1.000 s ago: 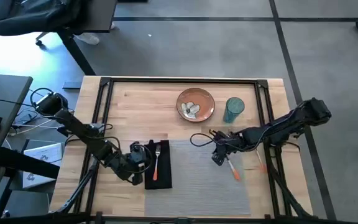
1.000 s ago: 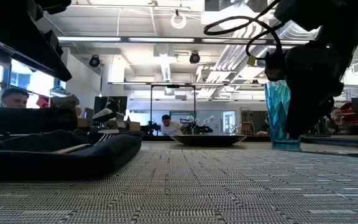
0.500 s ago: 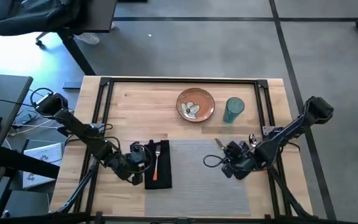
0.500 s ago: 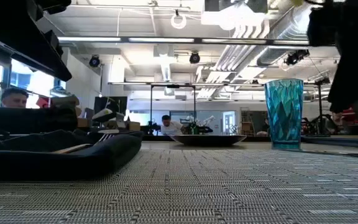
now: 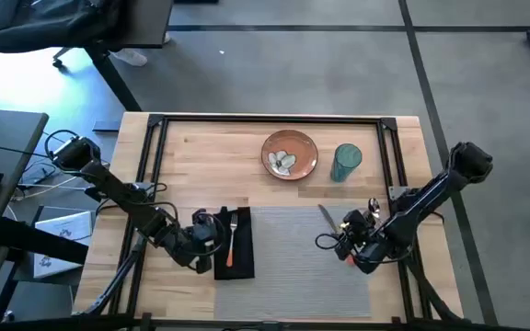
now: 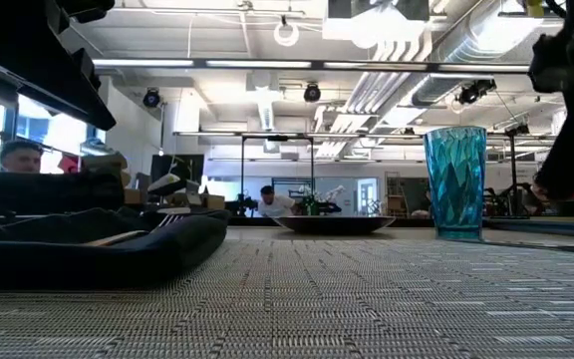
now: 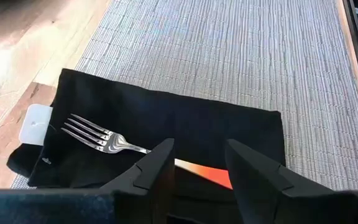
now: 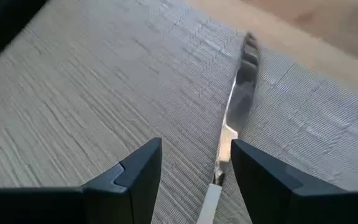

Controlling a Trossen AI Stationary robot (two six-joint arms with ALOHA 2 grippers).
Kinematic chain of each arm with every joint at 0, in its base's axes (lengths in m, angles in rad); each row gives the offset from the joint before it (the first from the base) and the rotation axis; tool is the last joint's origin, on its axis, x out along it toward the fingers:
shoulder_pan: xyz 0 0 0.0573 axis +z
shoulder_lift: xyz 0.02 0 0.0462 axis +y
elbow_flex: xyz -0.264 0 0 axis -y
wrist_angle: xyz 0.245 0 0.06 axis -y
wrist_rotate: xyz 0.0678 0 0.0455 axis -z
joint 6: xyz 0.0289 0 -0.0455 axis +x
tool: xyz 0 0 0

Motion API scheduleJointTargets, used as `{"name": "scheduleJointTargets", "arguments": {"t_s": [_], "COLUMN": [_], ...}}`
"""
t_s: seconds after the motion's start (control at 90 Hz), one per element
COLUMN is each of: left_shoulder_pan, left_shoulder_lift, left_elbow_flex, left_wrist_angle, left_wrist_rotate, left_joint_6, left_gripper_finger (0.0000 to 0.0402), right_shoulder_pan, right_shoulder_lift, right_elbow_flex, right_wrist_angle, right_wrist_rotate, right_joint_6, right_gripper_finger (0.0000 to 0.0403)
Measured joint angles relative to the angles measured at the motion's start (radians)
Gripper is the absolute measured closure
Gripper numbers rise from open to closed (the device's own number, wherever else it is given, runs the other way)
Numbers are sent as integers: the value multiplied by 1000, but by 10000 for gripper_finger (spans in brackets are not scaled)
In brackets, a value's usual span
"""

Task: Set table place
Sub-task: Put the orange table knife on the right side of the gray tablemat

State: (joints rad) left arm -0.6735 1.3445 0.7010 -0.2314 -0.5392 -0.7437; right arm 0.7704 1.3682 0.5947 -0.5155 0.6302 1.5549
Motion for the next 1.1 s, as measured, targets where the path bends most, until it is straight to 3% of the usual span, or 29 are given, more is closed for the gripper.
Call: {"name": "scheduleJointTargets", "arguments": {"t_s": [0.333, 0.522, 0.667, 0.9, 1.1], "left_shoulder_pan": [0, 0, 0, 0, 0], "left_shoulder_lift": [0, 0, 0, 1, 1], "left_elbow_flex": [0, 0, 0, 0, 0], "left_wrist_angle": [-2, -3, -3, -4, -4], "left_wrist_rotate": [-10, -11, -18, -16, -24], "left_joint_6": [5, 11, 22, 23, 23], "left_gripper_finger": [273, 273, 273, 273, 273], "right_shoulder_pan": [0, 3, 3, 6, 3], "right_shoulder_lift": [7, 104, 177, 194, 193], "right_elbow_flex": [-21, -21, -15, -12, 80], "right_wrist_angle": [73, 119, 161, 128, -8], "right_wrist_rotate": [-3, -74, -37, -28, -63], "right_joint_6": [-113, -66, -66, -56, -140], "right_gripper_finger": [224, 224, 224, 224, 224]}}
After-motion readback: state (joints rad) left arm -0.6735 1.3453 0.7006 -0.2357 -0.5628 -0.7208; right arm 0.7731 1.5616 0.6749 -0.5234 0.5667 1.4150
